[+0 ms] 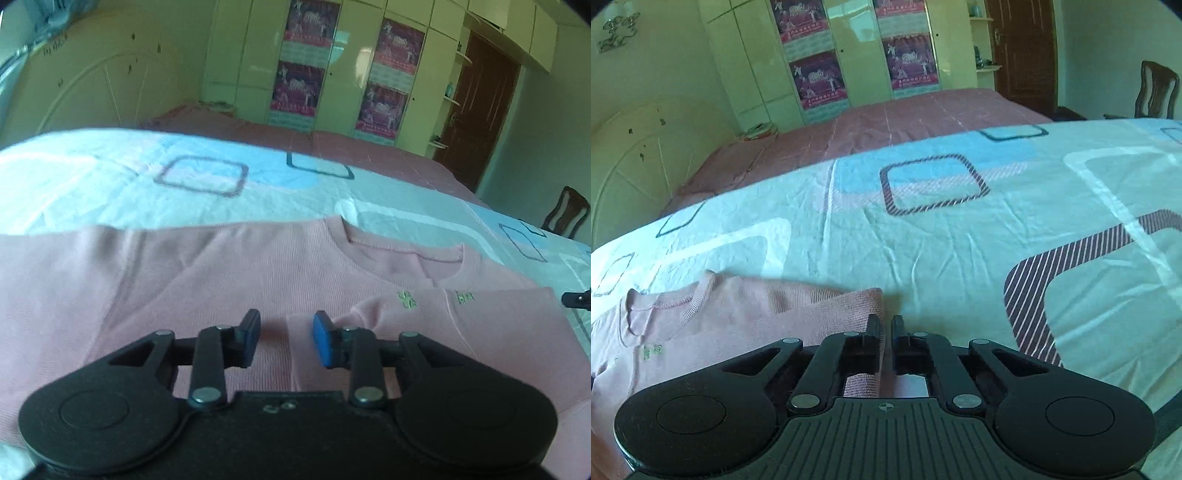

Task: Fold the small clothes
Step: 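Grasp the sweatshirt side edge with the right gripper and fold it inward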

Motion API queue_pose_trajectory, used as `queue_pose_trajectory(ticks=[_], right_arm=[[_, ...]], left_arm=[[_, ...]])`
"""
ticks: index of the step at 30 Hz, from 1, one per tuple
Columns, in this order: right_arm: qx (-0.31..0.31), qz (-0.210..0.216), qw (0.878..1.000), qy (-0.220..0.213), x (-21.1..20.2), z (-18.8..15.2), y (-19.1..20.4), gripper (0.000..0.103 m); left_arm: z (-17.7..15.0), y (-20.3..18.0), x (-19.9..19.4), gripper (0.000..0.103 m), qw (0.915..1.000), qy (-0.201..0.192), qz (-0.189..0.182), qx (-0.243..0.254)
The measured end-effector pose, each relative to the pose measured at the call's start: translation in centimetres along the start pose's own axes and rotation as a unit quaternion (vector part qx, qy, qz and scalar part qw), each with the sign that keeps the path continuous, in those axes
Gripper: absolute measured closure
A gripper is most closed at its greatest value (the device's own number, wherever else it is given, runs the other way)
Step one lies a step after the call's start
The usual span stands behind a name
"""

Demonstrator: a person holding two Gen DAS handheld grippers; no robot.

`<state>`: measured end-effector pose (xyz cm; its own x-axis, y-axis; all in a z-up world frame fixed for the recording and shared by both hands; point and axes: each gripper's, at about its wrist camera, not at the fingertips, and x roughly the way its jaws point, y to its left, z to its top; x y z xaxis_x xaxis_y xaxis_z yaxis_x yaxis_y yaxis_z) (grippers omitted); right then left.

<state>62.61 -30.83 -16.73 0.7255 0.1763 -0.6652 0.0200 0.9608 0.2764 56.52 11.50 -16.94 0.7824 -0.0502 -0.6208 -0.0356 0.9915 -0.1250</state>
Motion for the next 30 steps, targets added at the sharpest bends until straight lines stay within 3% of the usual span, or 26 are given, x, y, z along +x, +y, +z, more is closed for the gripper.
queue_pose_trajectory(ticks=[4, 6, 8, 11, 13, 15, 16, 19, 20, 24, 30], right_arm=[[-0.08, 0.083, 0.993, 0.019, -0.1, -1.5, 5.6, 0.1], [-0.122, 0.107, 0.986, 0.033, 0.6, -2.9, 8.6, 0.1], [-0.14, 0.118, 0.982, 0.04, 1.3, -3.7, 10.1, 0.1], [-0.148, 0.075, 0.986, 0.033, 2.4, -3.7, 8.8, 0.1], [-0.103, 0.036, 0.994, 0.026, 3.2, -2.3, 5.4, 0.103], [-0.077, -0.001, 0.997, 0.026, 3.6, -0.9, 2.9, 0.103], [-0.076, -0.016, 0.997, 0.025, 3.7, -0.2, 2.0, 0.103], [-0.074, -0.003, 0.997, 0.038, 3.7, 0.3, 1.3, 0.103], [-0.077, -0.006, 0.996, 0.038, 3.6, 0.3, 1.5, 0.103], [-0.064, -0.002, 0.997, 0.051, 2.1, -0.6, 2.0, 0.103], [-0.089, -0.002, 0.993, 0.073, -4.1, -6.0, 2.6, 0.103]], left_arm=[[0.9, -6.6, 0.6, 0.068, 0.9942, 0.014, -0.08, 0.071], [0.9, -10.4, 1.7, 0.048, 0.9887, 0.024, -0.102, 0.107], [0.9, -12.5, 2.7, 0.041, 0.9855, 0.028, -0.117, 0.119], [0.9, -12.9, 4.6, 0.044, 0.9847, 0.045, -0.115, 0.123], [0.8, -11.3, 5.9, 0.051, 0.9868, 0.052, -0.075, 0.134], [1.0, -8.9, 6.4, 0.048, 0.9896, 0.053, -0.052, 0.123], [1.2, -7.8, 6.4, 0.048, 0.9896, 0.057, -0.058, 0.119], [1.6, -8.0, 6.1, 0.048, 0.9868, 0.06, -0.052, 0.141], [1.7, -8.3, 5.7, 0.051, 0.9872, 0.055, -0.052, 0.14], [0.9, -9.8, 2.9, 0.05, 0.9881, 0.029, -0.068, 0.135], [-3.6, -8.6, -0.2, 0.05, 0.9859, 0.056, -0.072, 0.14]])
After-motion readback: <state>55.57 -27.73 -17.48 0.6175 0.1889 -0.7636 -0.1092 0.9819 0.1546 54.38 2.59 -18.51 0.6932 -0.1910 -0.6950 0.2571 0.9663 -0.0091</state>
